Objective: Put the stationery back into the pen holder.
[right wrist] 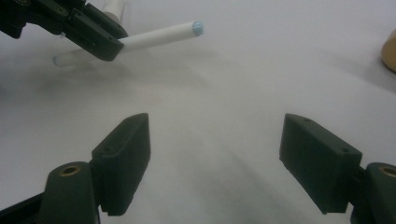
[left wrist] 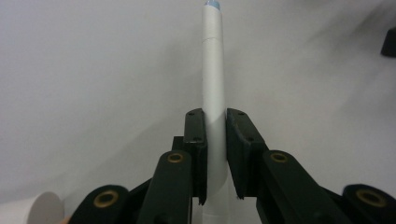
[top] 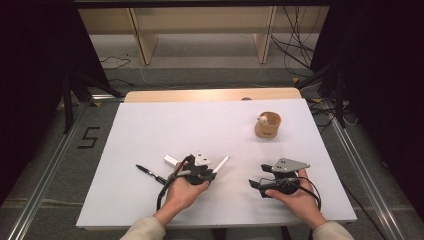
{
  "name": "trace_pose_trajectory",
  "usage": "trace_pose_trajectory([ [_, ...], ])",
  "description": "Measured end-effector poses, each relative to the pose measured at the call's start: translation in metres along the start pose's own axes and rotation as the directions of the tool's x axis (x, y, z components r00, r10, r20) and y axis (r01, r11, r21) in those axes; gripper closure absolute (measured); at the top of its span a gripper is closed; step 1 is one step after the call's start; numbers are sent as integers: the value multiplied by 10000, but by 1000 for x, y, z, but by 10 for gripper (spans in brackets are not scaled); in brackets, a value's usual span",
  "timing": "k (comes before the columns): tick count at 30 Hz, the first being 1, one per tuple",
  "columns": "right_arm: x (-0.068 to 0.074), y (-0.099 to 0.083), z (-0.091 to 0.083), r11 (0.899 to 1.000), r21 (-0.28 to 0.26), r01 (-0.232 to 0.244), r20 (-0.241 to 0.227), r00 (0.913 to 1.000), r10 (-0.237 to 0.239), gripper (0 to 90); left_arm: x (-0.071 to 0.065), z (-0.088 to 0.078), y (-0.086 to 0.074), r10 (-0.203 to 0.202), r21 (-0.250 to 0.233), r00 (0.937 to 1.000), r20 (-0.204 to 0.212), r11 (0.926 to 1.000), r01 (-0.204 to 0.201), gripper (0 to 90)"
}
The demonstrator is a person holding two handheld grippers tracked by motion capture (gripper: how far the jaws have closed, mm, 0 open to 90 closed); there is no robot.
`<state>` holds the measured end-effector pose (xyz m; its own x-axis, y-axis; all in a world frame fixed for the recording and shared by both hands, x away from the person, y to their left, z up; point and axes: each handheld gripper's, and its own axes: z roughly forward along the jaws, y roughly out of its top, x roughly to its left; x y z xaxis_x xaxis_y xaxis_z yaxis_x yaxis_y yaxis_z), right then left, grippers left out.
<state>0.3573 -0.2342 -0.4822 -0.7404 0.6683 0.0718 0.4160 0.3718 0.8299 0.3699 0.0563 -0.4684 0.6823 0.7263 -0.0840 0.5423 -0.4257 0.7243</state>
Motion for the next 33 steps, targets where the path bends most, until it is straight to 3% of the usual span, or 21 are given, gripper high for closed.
trace_pose_trajectory([
  [8, 5, 14, 16, 9962, -414, -766, -345, 9966, 752, 274, -11, 3, 6, -183, -1164, 9998, -2, 9930, 182, 787],
  [18, 0, 31, 39, 9815, -767, -1752, -696, 9830, 1700, 296, -18, 13, 12, -182, -1319, 9998, 64, 9911, 189, 787],
  [21, 0, 34, 48, 9720, -788, -2214, -921, 9725, 2140, 306, -20, 15, 13, -171, -1347, 9998, 82, 9907, 181, 787],
  [24, 1, 38, 51, 9689, -909, -2303, -965, 9703, 2217, 313, -21, 16, 14, -160, -1343, 9998, 85, 9908, 170, 787],
  [33, 0, 40, 58, 9501, -1030, -2945, -1249, 9514, 2814, 379, -24, 17, 16, -218, -1549, 9997, 149, 9876, 239, 786],
])
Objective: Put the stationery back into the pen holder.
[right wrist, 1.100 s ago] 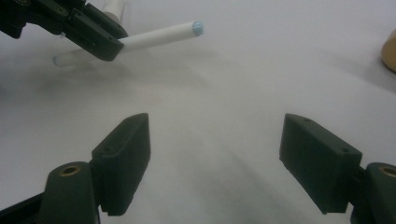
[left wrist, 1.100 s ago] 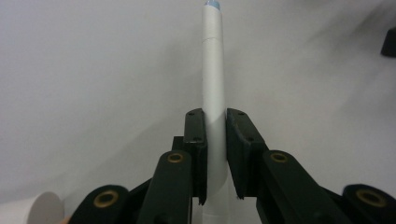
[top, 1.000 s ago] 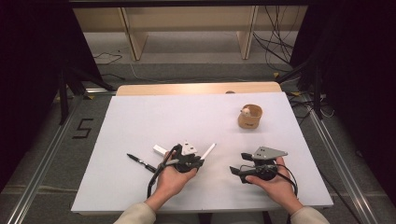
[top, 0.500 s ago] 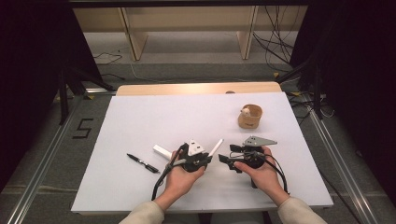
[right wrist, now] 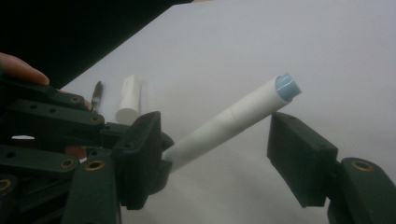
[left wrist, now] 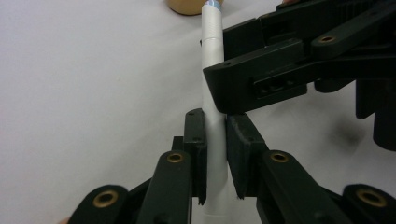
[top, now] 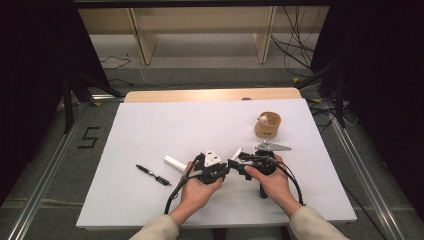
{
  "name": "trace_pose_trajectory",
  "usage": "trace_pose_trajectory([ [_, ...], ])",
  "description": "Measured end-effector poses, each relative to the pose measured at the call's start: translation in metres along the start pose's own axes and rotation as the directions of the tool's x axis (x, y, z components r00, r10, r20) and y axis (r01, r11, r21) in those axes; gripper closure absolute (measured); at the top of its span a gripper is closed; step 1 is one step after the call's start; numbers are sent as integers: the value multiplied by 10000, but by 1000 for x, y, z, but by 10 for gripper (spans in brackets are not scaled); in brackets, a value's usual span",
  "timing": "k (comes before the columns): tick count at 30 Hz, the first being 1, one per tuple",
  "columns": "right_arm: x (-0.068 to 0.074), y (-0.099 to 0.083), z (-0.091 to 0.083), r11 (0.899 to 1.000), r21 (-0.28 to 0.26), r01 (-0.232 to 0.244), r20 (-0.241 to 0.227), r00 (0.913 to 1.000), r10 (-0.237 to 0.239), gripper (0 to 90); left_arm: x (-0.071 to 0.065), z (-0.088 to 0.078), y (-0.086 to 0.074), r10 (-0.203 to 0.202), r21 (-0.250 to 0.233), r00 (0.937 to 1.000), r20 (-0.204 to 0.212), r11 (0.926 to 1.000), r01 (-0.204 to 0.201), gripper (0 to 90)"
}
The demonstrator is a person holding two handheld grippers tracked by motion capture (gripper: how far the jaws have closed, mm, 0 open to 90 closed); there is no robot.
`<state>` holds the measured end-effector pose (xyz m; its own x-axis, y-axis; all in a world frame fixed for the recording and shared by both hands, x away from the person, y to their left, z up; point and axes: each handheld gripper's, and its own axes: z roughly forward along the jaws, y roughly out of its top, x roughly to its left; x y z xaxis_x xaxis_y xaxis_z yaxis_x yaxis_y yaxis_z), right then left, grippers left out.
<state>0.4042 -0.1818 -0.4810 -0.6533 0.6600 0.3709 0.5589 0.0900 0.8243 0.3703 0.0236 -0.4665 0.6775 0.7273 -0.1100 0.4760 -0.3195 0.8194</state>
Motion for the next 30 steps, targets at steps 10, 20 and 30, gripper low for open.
trace_pose_trajectory([
  [10, 1, 1, -2, 9955, -461, -827, -477, 9956, 805, 614, -2, -2, 4, -83, -339, 10000, -50, 9994, 81, 786],
  [20, 12, 10, -13, 9892, -1292, -696, -895, 9943, 583, 787, -7, -7, 12, -62, -909, 10000, -38, 9958, 58, 785],
  [30, 16, 17, -16, 9874, -1455, 623, -110, 9979, -646, 787, -2, -14, 9, 271, -1041, 9993, -273, 9941, -298, 664],
])
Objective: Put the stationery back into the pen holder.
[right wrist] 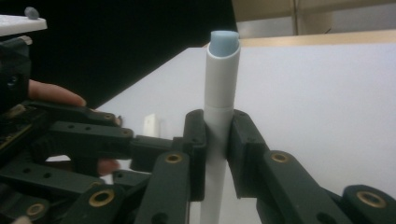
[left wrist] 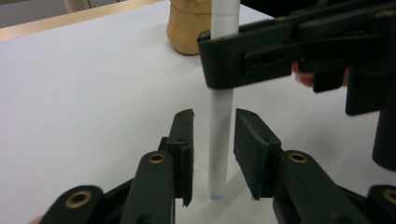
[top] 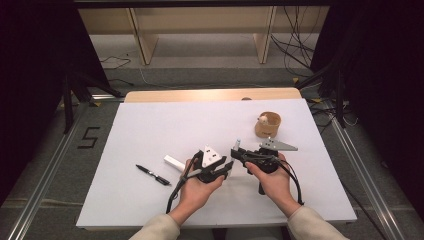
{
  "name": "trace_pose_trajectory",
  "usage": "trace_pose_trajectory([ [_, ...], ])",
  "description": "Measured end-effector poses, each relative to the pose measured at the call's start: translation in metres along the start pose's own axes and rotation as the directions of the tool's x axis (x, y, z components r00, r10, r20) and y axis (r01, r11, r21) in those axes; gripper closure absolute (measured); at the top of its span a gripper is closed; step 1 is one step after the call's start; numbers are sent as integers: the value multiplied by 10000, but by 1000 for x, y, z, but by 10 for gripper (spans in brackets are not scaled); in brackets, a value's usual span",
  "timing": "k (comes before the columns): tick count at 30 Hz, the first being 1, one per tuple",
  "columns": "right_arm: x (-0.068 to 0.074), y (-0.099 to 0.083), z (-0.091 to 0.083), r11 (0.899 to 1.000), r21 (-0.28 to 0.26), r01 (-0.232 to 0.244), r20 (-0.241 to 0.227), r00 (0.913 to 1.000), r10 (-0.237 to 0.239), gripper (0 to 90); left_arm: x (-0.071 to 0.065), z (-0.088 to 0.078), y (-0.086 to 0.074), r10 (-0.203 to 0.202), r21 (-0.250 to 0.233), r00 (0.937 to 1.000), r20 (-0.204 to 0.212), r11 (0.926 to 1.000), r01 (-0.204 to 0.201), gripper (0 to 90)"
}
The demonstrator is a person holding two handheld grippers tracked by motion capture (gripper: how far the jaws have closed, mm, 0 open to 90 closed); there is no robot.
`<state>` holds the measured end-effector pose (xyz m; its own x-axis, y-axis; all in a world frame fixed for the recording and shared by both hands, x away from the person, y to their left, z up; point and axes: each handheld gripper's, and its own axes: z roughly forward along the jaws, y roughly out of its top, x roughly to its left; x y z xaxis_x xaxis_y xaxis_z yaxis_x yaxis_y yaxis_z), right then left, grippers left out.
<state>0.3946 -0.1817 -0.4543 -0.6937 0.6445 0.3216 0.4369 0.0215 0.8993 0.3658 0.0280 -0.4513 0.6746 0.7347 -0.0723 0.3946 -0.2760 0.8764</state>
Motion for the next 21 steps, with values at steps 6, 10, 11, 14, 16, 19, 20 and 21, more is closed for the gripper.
trace_pose_trajectory([
  [6, -1, 6, -4, 9977, -43, 673, 396, 9970, -671, 787, 9, -12, -4, 143, 20, 9997, -175, 9999, -143, 598],
  [10, -4, 10, -7, 9960, -119, 880, 676, 9939, -870, 787, 17, -20, -7, 187, 37, 9994, -282, 9998, -186, 527],
  [11, -5, 11, -8, 9959, -134, 892, 762, 9932, -879, 788, 18, -22, -8, 206, 13, 9991, -369, 9998, -205, 519],
  [14, -8, 13, -10, 9955, -191, 925, 935, 9915, -903, 788, 23, -28, -9, 223, 168, 9988, -442, 9996, -216, 475],
  [16, -10, 14, -12, 9954, -183, 943, 1010, 9906, -920, 788, 25, -30, -10, 249, 205, 9985, -488, 9995, -239, 443],
  [19, -13, 16, -14, 9951, -198, 972, 1209, 9882, -941, 788, 30, -35, -14, 299, 422, 9981, -530, 9987, -277, 402],
  [20, -14, 17, -15, 9946, -221, 1010, 1293, 9868, -973, 788, 33, -39, -18, 216, 515, 9983, -549, 9985, -188, 391],
  [21, -15, 18, -16, 9946, -254, 1006, 1300, 9868, -965, 788, 35, -41, -20, 235, 601, 9981, -563, 9980, -201, 388],
])
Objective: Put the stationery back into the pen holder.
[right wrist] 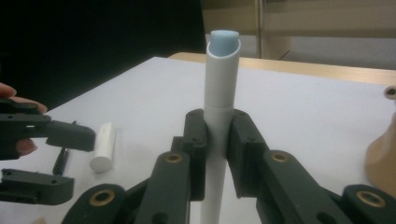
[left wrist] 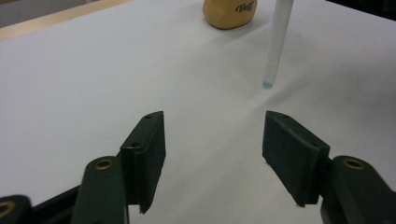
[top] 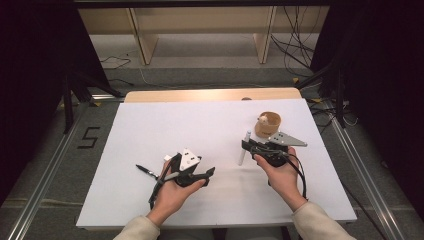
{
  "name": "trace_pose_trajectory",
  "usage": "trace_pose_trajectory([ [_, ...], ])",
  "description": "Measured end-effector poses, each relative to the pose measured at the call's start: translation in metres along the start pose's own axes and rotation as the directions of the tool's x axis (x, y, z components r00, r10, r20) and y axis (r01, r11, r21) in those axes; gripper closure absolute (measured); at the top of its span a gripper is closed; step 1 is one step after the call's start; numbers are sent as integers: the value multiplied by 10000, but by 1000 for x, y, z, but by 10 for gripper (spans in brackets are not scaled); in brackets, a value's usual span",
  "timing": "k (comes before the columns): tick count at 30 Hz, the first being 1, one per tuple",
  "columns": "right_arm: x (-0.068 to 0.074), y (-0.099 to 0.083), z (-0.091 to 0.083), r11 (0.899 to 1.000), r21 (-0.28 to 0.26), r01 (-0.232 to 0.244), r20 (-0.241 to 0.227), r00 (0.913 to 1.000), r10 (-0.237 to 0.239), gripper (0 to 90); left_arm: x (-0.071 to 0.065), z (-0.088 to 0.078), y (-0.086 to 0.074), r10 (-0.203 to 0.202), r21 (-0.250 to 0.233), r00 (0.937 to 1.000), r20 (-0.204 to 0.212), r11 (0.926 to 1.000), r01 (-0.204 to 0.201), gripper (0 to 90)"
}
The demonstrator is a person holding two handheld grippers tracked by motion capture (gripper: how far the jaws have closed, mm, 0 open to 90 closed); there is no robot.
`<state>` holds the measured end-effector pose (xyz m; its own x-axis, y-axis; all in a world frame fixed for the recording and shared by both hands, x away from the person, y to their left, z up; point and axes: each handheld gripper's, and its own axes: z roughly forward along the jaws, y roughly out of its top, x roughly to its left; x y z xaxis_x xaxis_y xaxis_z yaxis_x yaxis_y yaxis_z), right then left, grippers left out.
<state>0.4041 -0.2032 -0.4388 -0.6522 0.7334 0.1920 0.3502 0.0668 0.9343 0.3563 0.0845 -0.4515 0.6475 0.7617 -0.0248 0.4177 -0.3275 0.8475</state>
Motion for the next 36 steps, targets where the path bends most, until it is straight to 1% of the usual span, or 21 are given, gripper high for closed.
trace_pose_trajectory([
  [1, -1, 1, -1, 10000, -10, -16, 60, 10000, 16, 788, 0, 0, 0, 0, 0, 10000, 0, 10000, 0, 383],
  [3, -4, 3, -3, 10000, -60, 13, 175, 9998, -12, 788, 5, -5, -5, -94, 115, 9999, -77, 9999, 95, 365],
  [8, -12, 7, -7, 9999, -116, -19, 415, 9991, 24, 788, 11, -13, -9, -145, 273, 9997, -194, 9995, 151, 345],
  [11, -16, 9, -9, 9999, -154, -39, 575, 9983, 48, 788, 15, -15, -12, -165, 342, 9995, -277, 9993, 174, 329],
  [13, -19, 11, -11, 9998, -190, -44, 672, 9977, 56, 788, 17, -17, -13, -139, 376, 9996, -256, 9992, 148, 329],
  [14, -20, 11, -12, 9998, -212, -42, 720, 9974, 57, 788, 18, -18, -14, -213, 347, 9994, -273, 9992, 223, 329],
  [16, -23, 12, -13, 9998, -167, -49, 859, 9963, 63, 788, 19, -19, -15, -184, 383, 9994, -278, 9991, 194, 322],
  [18, -26, 14, -15, 9999, -118, -73, 1003, 9949, 84, 788, 23, -20, -18, -178, 456, 9992, -370, 9988, 195, 310],
  [21, -29, 15, -16, 9999, -145, -70, 1064, 9943, 85, 788, 25, -21, -20, -278, 456, 9987, -428, 9985, 298, 294],
  [27, -35, 17, -19, 9999, -167, -41, 1289, 9916, 62, 788, 29, -25, -23, -214, 531, 9982, -558, 9983, 244, 248],
  [36, -45, 21, -25, 9996, -223, -153, 1695, 9853, 188, 788, 33, -28, -26, -333, 539, 9971, -690, 9979, 370, 242],
])
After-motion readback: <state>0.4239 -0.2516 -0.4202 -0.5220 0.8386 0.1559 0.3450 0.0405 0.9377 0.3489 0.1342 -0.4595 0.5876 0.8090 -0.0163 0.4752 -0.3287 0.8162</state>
